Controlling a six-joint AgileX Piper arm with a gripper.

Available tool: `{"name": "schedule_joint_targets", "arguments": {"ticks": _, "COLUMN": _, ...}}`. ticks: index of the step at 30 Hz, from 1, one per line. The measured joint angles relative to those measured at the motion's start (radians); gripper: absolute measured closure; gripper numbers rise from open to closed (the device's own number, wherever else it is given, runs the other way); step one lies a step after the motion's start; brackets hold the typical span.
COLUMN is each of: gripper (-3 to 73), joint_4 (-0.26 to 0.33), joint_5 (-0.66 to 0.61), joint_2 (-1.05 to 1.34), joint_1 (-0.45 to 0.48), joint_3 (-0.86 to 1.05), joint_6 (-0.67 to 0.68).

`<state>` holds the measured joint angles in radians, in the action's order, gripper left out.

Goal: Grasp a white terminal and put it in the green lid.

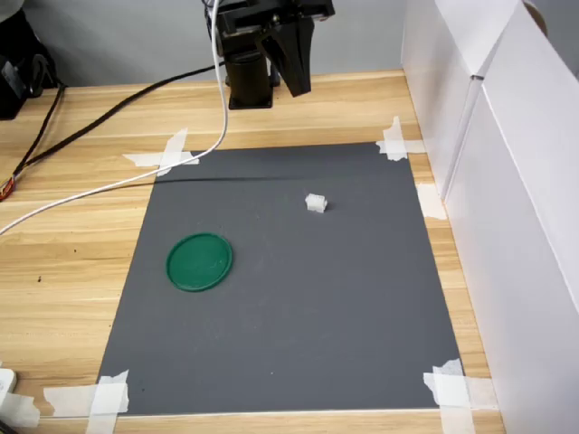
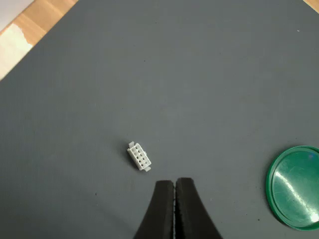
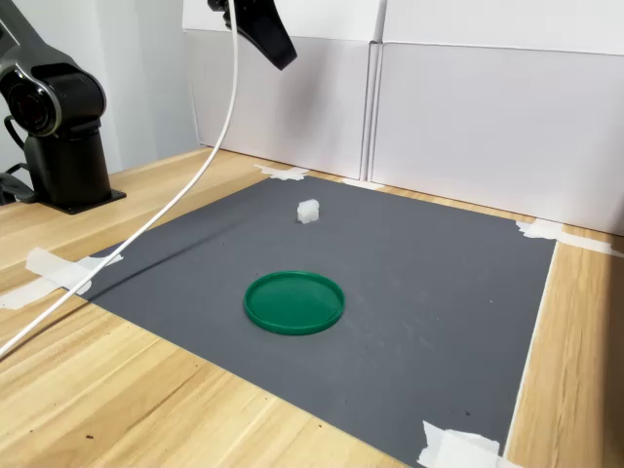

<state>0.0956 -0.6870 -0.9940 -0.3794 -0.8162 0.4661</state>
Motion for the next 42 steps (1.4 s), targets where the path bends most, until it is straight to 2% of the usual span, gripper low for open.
{"name": "schedule_joint_targets", "arguments": {"ticks": 8, "gripper": 70.5, "joint_4": 0.003, "joint_5": -0.053, "joint_2": -0.115, "joint_1": 0.0, "joint_3": -0.043, "joint_6": 0.152}}
{"name": "schedule_joint_targets", "arguments": {"ticks": 13, "gripper": 64.5, "joint_4": 0.003, "joint_5": -0.102, "joint_2": -0.174, "joint_1": 0.0, "joint_3": -0.066, "joint_6": 0.185}}
{"name": "schedule_joint_targets", "arguments": {"ticks": 17, "gripper": 52.3, "joint_4": 0.003, "joint_5": -0.104, "joint_2": -0.212, "joint_1": 0.0, "joint_3": -0.079, "joint_6": 0.188}}
{"name": "schedule_joint_targets", "arguments": {"ticks": 23, "gripper": 27.1, "joint_4": -0.003, "joint_5": -0.087, "joint_2": -0.254, "joint_1": 0.0, "joint_3": -0.086, "joint_6": 0.188}}
{"name": "schedule_joint_targets", "arguments": {"ticks": 28, "gripper": 13.8, "joint_4": -0.024, "joint_5": -0.051, "joint_2": -0.278, "joint_1": 0.0, "joint_3": -0.096, "joint_6": 0.188}}
{"name": "schedule_joint_targets", "arguments": {"ticks": 33, "gripper": 10.7, "joint_4": -0.037, "joint_5": -0.072, "joint_2": -0.286, "joint_1": 0.0, "joint_3": -0.11, "joint_6": 0.207}}
{"name": "schedule_joint_targets", "arguments": {"ticks": 42, "gripper": 10.5, "joint_4": -0.029, "joint_5": -0.147, "joint_2": -0.294, "joint_1": 0.0, "joint_3": -0.116, "joint_6": 0.336}}
